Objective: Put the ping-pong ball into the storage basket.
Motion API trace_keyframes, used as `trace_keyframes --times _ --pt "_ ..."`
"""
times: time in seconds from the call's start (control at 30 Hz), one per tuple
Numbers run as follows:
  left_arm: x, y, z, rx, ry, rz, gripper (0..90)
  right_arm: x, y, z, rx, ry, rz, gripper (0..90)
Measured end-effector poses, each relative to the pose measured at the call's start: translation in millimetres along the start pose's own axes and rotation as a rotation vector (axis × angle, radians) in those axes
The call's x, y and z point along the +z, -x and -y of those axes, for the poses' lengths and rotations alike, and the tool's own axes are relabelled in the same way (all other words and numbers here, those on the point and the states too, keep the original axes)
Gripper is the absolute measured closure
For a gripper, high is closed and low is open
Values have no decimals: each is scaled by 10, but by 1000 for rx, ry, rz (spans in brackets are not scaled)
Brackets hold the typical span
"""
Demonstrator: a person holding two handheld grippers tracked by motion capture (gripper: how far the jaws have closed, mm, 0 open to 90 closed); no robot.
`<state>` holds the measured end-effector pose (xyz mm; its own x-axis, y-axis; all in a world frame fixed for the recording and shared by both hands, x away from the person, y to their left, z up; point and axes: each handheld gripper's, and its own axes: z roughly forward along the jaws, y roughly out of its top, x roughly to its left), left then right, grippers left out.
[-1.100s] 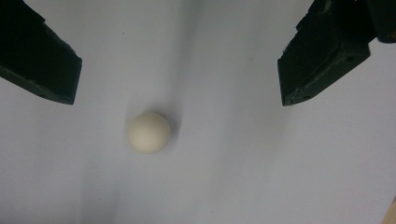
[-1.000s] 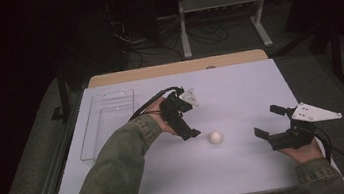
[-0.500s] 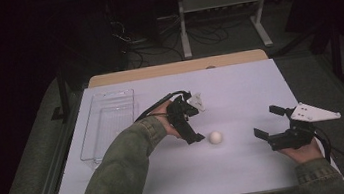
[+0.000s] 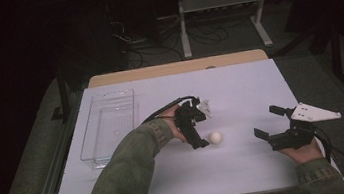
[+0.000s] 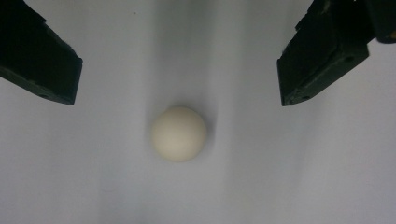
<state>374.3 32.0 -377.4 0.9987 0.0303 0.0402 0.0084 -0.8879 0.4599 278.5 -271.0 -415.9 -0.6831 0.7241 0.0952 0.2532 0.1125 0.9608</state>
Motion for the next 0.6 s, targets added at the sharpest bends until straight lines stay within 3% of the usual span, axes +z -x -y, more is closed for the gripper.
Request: trace_keyframes --times 0.23,0.47,0.6 --pt "86 13 -48 18 22 -6 64 0 3 1 2 -1 -2 0" --pt "193 22 -69 19 2 13 74 -4 9 1 4 1 -2 0" --pt "233 10 -81 12 -14 4 134 -6 12 1 5 3 -3 0"
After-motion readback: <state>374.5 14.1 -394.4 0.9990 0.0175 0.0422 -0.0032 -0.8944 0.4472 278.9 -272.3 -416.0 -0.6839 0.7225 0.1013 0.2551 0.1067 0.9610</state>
